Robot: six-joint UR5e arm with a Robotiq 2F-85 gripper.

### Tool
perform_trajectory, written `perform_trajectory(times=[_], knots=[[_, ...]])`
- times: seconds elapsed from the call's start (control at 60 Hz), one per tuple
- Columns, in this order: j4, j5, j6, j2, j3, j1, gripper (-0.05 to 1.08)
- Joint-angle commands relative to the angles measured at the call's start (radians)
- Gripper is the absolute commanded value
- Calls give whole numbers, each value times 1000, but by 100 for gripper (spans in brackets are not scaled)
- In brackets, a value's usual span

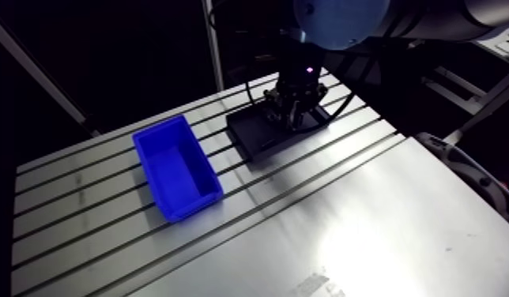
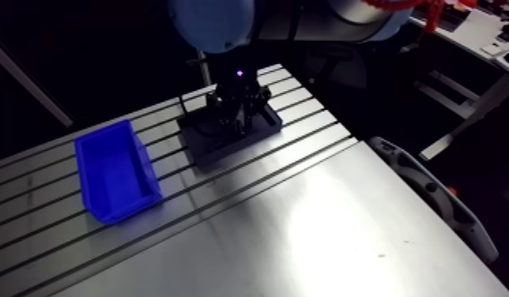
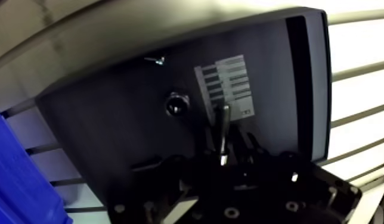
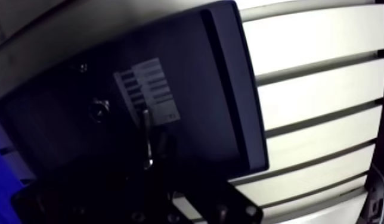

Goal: Pick up the M10 bolt from the tray and put it into the blue bin.

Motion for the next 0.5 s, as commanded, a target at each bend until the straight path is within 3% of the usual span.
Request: perform_trajectory(times=[0.017,0.183,0.5], knots=[[-1,0,0,-1,0,0,71],[-1,0,0,-1,0,0,72],[-1,2,-1,-2,-1,0,89]])
